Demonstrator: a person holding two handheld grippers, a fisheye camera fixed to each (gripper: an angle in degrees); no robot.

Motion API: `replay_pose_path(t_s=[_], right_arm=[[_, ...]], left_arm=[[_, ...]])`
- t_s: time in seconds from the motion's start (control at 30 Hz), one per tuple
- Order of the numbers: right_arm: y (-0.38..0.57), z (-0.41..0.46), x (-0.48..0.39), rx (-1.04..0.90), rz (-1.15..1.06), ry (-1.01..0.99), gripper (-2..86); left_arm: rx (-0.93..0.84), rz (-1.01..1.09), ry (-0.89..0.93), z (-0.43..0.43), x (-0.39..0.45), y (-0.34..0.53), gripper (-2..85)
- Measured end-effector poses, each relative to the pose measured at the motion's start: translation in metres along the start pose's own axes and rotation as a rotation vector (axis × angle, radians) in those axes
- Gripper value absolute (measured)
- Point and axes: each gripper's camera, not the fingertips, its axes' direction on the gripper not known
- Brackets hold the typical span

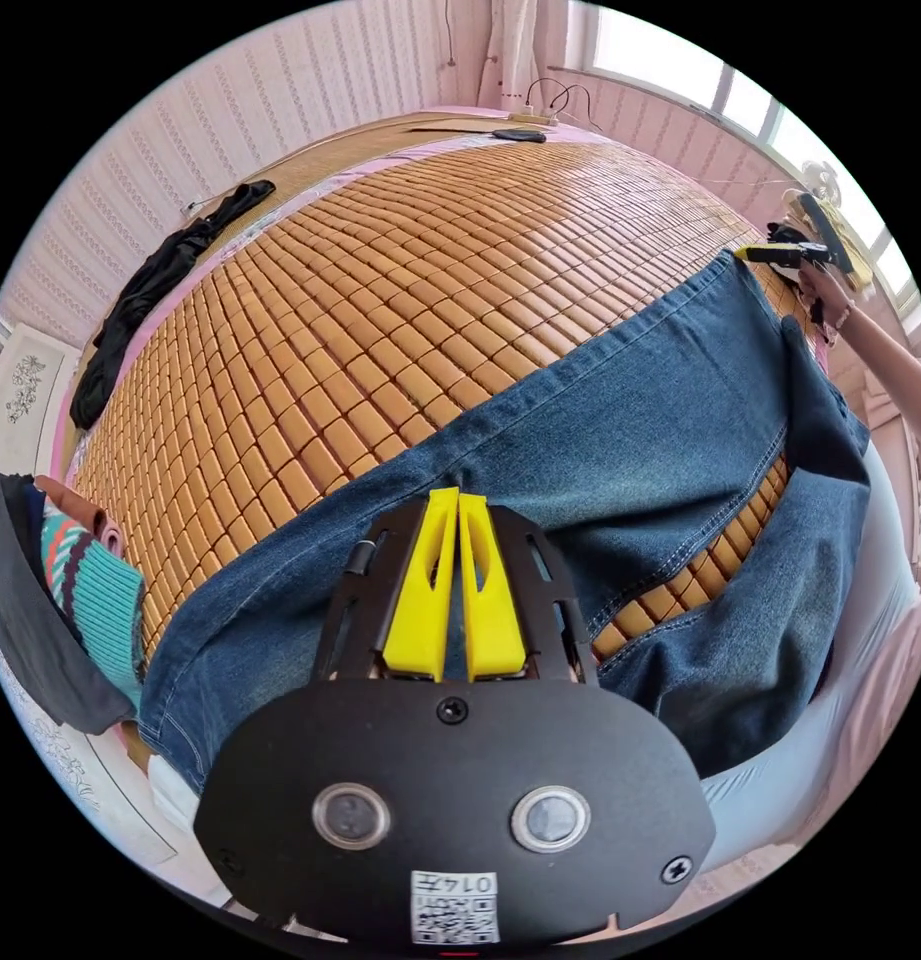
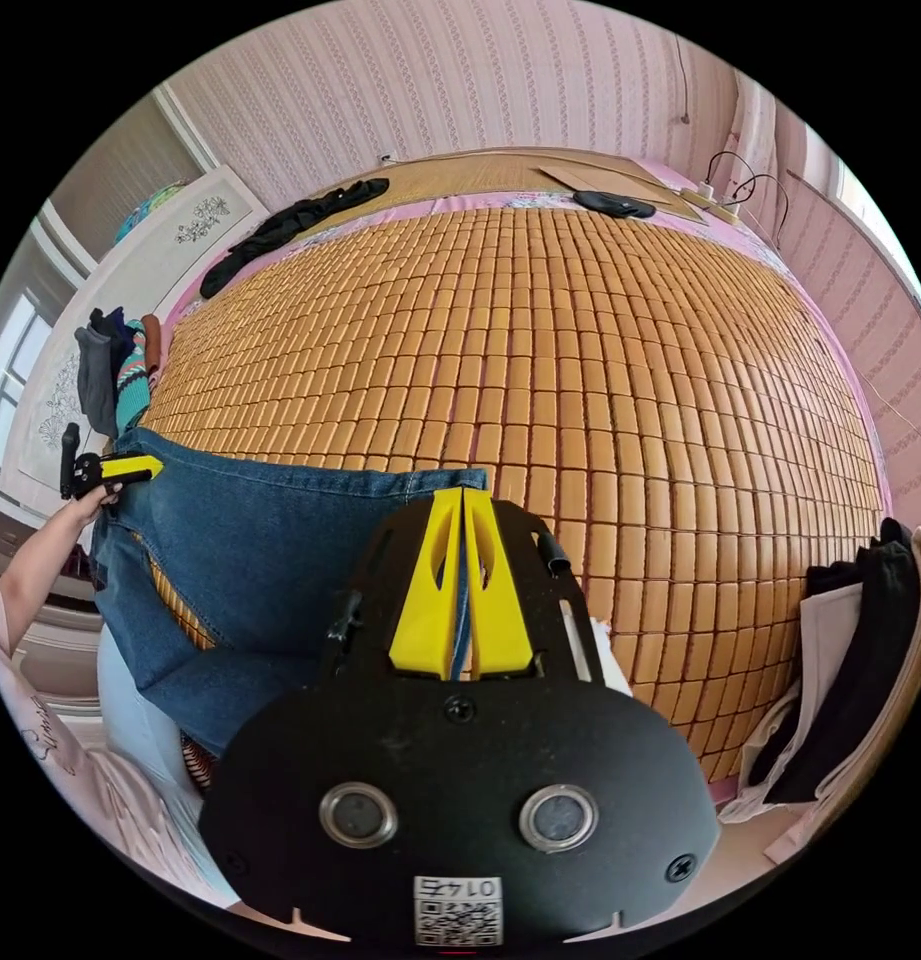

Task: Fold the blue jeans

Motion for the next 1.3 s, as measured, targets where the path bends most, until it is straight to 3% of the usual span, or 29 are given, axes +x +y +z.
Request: replay_pose_path(t_s=[0.13,0.23,0.3,0.4,0.47,0.6,0.7,0.9,0.97,1.0,1.1,1.3], right_arm=[[-0.033,-0.013,0.012,0.061,-0.027,0.038,-0.6],[-0.08,-0.017,0.021,0.115,-0.036,0.056,-0.5],[-0.109,-0.012,0.023,0.139,-0.013,0.07,-0.3],[-0.134,0.011,0.03,0.08,0.085,0.059,0.2],[-0.127,0.019,0.031,0.052,0.099,0.058,0.8],[-0.057,0.016,0.029,-0.022,-0.002,-0.027,5.2],[0.023,0.013,0.03,-0.099,-0.01,-0.06,7.4],[0.132,0.037,0.027,-0.22,0.094,-0.205,10.9],[0.147,0.034,0.025,-0.118,0.117,-0.175,7.6],[0.149,0.035,0.024,-0.132,0.113,-0.159,2.4],[0.143,0.027,0.025,-0.159,0.06,-0.215,0.9],[0.154,-0.086,0.063,0.233,0.106,-0.243,0.5]], left_arm=[[0.105,-0.058,0.028,-0.017,-0.019,-0.013,-0.9],[0.132,-0.066,-0.051,-0.017,-0.029,-0.034,-0.9],[0.159,-0.199,-0.068,-0.006,-0.042,-0.045,-0.6],[0.029,-0.281,-0.039,0.029,-0.051,-0.049,0.5],[0.045,-0.286,-0.012,0.027,-0.053,-0.042,2.4],[0.168,-0.167,0.068,-0.029,-0.039,-0.008,6.6],[0.224,-0.028,0.029,-0.076,0.004,0.047,7.4],[0.243,-0.044,0.104,-0.105,0.095,0.155,10.3],[0.212,-0.087,0.119,-0.093,0.112,0.171,10.6],[0.21,-0.128,0.124,-0.087,0.117,0.179,10.3],[0.273,-0.203,0.152,-0.09,0.119,0.187,9.0],[0.333,-0.161,0.113,-0.118,0.121,0.185,9.2]])
